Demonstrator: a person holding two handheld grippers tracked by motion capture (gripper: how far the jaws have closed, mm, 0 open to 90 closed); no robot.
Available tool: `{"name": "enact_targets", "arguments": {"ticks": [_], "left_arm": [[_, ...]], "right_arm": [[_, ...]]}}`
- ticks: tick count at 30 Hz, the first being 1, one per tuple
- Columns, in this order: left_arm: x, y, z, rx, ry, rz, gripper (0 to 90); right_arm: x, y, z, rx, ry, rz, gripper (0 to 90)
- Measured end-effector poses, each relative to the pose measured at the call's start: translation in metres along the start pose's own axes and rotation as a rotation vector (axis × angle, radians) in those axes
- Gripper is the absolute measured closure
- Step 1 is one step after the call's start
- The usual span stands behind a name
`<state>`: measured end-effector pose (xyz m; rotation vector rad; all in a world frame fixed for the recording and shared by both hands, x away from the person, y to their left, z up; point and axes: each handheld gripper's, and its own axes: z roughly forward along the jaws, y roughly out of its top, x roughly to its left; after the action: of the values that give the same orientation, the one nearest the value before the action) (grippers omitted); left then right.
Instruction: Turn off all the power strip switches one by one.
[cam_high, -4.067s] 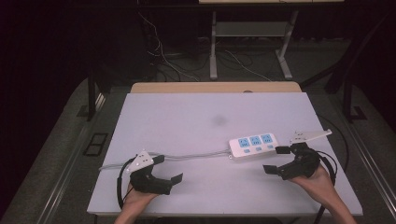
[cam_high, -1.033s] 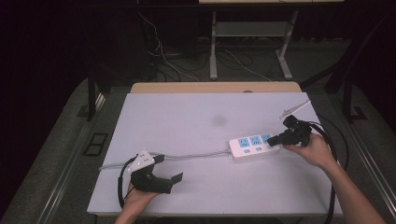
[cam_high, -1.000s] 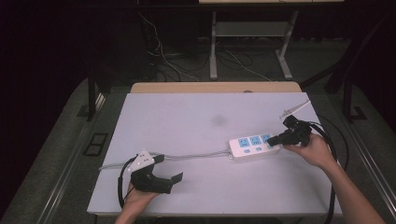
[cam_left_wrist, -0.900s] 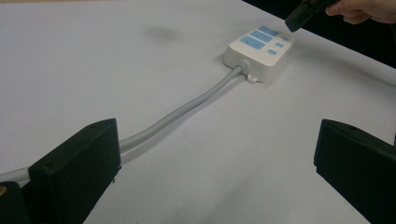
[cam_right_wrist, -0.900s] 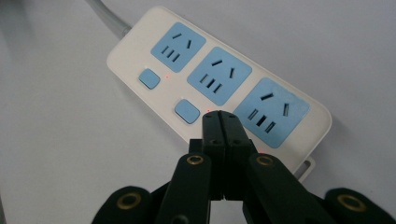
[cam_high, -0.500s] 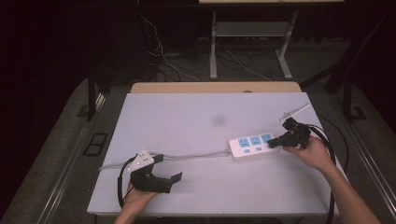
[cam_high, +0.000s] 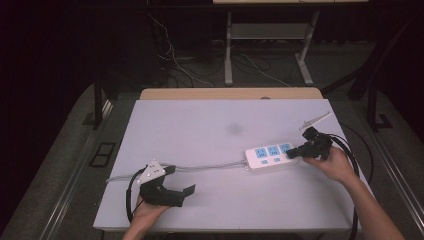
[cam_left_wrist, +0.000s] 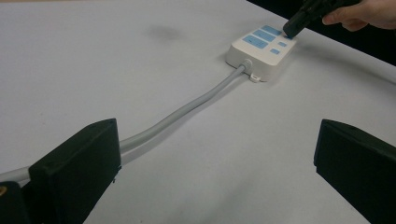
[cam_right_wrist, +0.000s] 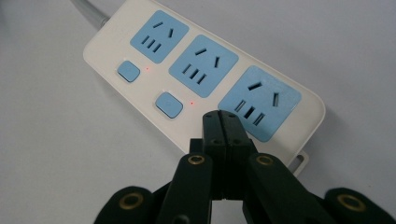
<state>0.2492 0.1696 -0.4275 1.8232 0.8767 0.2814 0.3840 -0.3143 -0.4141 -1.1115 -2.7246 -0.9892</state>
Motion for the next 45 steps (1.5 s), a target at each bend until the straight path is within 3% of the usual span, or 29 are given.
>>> {"name": "enact_targets", "arguments": {"ticks": [6,15,31,36,45], "left_arm": [[0.000,0.000,0.000,0.001,0.001,0.000,0.0],[-0.001,0.000,0.000,0.001,0.004,0.001,0.0],[0.001,0.000,0.001,0.009,0.005,0.001,0.0],[0.001,0.000,0.001,0.008,0.006,0.004,0.0],[0.001,-0.001,0.002,0.011,0.007,0.001,0.0]], "right_arm": [[-0.002,-0.004,0.000,-0.026,0.014,0.020,90.0],[-0.001,-0.004,0.001,-0.024,0.011,0.011,90.0],[0.005,-0.001,0.001,-0.016,-0.044,-0.029,90.0],[0.005,0.000,-0.002,-0.032,-0.019,-0.015,90.0],[0.011,0.007,0.000,0.019,-0.024,-0.034,90.0]]}}
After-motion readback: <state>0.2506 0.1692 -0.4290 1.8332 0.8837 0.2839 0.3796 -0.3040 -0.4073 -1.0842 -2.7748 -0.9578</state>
